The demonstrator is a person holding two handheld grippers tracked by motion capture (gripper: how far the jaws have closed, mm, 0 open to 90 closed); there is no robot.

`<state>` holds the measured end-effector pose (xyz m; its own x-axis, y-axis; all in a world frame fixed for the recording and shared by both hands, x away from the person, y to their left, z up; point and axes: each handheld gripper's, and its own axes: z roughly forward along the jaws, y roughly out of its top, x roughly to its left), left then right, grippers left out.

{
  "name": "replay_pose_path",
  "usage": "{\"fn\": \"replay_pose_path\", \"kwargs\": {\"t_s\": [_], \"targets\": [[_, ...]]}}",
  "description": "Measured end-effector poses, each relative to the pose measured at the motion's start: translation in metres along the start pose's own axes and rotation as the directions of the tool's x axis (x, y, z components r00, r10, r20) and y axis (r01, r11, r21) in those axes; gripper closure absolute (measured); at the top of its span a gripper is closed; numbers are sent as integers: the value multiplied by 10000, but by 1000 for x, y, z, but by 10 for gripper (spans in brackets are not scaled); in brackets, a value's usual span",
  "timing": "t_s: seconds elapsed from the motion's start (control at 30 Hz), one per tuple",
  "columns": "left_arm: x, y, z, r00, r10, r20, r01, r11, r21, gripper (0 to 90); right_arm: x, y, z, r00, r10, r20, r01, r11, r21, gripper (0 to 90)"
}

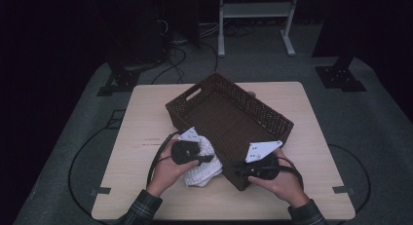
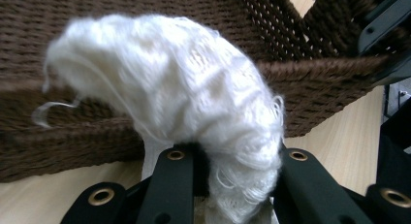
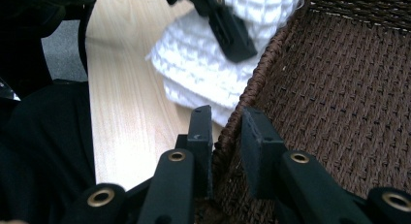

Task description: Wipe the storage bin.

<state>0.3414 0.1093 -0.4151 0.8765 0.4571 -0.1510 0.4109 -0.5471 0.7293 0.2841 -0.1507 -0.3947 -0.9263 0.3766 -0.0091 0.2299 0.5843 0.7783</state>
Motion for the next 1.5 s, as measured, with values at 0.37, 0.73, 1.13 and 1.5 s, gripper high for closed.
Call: {"fn": "replay_pose_path", "kwargs": {"t_s": [0.37,0.73,1.13,1.5], "targets": [[-4,-9,29,9996,-54,276,34,9973,728,742,0,0,0,10000,14,-38,-15,10000,-16,742],[-10,-14,48,9987,113,491,-183,9895,1430,741,0,0,0,10000,24,-4,-24,10000,-5,742],[-16,3,11,9977,474,491,-493,9980,386,742,0,1,2,10000,20,-33,-20,10000,-42,740],[-20,3,16,9970,514,580,-539,9977,423,741,0,2,2,10000,7,-38,-7,10000,-29,739]]}}
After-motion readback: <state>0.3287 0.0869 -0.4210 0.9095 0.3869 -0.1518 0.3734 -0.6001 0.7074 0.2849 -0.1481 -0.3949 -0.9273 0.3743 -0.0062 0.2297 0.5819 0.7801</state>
